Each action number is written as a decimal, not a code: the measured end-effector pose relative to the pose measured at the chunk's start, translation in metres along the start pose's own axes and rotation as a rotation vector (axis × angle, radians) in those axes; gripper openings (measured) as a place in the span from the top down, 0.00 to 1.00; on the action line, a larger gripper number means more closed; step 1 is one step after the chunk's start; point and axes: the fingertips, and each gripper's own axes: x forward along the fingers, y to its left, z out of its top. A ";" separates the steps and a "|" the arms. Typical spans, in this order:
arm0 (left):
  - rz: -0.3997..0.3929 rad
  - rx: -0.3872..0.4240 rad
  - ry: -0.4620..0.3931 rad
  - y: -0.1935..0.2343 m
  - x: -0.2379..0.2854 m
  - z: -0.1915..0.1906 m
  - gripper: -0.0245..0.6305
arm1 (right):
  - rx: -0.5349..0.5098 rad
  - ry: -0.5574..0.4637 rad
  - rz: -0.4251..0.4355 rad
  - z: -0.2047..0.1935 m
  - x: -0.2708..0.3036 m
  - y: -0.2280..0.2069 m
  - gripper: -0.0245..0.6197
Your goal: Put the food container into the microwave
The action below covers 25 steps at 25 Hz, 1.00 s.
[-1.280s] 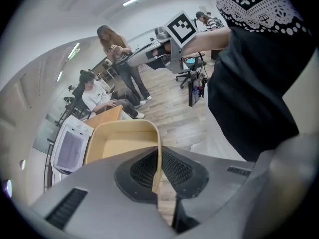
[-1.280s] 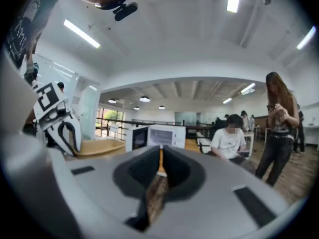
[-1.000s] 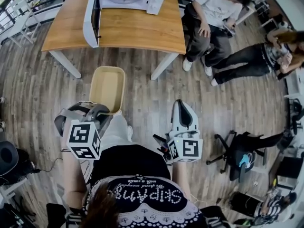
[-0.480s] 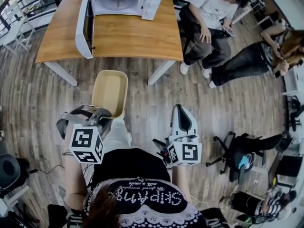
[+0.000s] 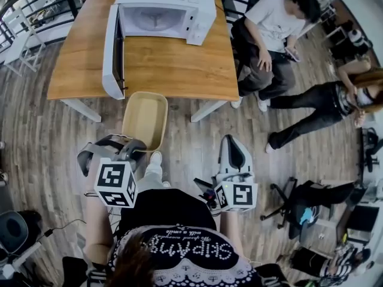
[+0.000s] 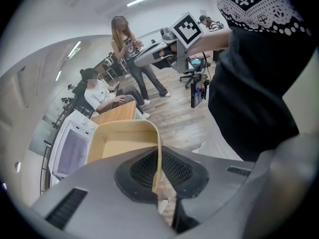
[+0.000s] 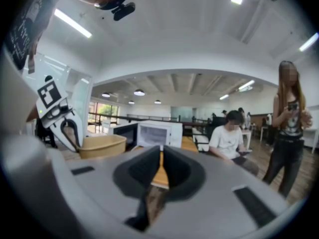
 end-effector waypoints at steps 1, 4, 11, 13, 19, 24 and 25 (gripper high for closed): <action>0.003 0.003 -0.003 0.008 0.000 -0.003 0.89 | -0.001 -0.002 -0.003 0.003 0.008 0.001 0.90; 0.009 0.017 -0.007 0.027 0.003 -0.014 0.89 | -0.003 -0.007 -0.010 0.007 0.029 0.005 0.90; -0.021 0.066 -0.033 0.057 0.014 -0.027 0.89 | 0.004 -0.001 -0.037 0.010 0.065 0.009 0.90; -0.029 0.082 -0.038 0.063 0.017 -0.028 0.89 | 0.007 0.000 -0.049 0.011 0.071 0.009 0.90; -0.043 0.107 -0.057 0.075 0.020 -0.029 0.89 | 0.018 0.013 -0.075 0.010 0.079 0.008 0.90; -0.053 0.112 -0.061 0.078 0.022 -0.030 0.89 | 0.023 0.013 -0.074 0.011 0.087 0.008 0.90; -0.055 0.111 -0.062 0.078 0.023 -0.031 0.89 | 0.021 0.014 -0.072 0.011 0.089 0.009 0.90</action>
